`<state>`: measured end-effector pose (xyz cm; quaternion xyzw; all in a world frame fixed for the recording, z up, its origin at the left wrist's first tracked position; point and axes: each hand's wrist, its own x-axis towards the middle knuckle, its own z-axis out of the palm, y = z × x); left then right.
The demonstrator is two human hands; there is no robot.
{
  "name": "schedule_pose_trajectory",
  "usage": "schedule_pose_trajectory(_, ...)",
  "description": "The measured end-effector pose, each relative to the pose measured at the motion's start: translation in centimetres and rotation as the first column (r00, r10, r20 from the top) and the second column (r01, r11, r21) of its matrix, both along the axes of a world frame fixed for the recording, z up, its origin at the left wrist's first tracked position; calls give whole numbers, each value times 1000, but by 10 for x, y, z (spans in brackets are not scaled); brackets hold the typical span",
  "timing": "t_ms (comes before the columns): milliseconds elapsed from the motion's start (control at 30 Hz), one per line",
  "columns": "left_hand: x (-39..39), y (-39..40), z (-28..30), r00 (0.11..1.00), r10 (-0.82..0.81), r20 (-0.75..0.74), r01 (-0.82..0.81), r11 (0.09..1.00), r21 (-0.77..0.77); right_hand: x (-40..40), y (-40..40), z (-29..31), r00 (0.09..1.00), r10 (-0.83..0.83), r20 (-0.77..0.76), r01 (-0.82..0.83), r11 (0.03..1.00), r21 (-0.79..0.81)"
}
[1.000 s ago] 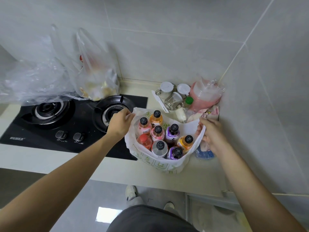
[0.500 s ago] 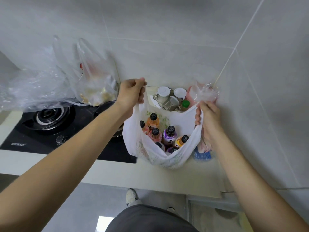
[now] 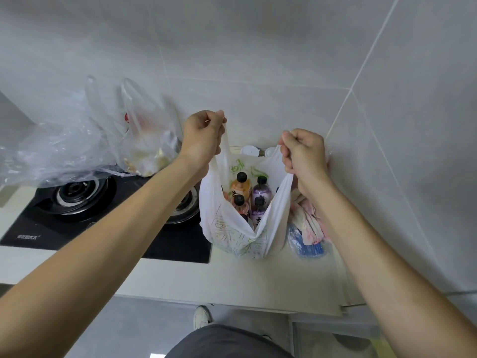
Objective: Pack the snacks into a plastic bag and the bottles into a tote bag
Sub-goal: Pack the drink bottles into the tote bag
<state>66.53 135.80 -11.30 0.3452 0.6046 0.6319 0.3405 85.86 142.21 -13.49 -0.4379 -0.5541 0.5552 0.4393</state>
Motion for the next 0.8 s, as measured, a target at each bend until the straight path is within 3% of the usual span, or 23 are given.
schedule_pose_trajectory(367, -10, 52, 10, 1000, 11, 13, -11, 1000, -24, -22, 48, 5, 997, -36, 62, 31, 997, 70)
schedule_pose_trajectory(800, -38, 107, 8, 995, -44, -93, 45, 999, 7, -37, 87, -1, 993, -76, 86, 60, 984, 170)
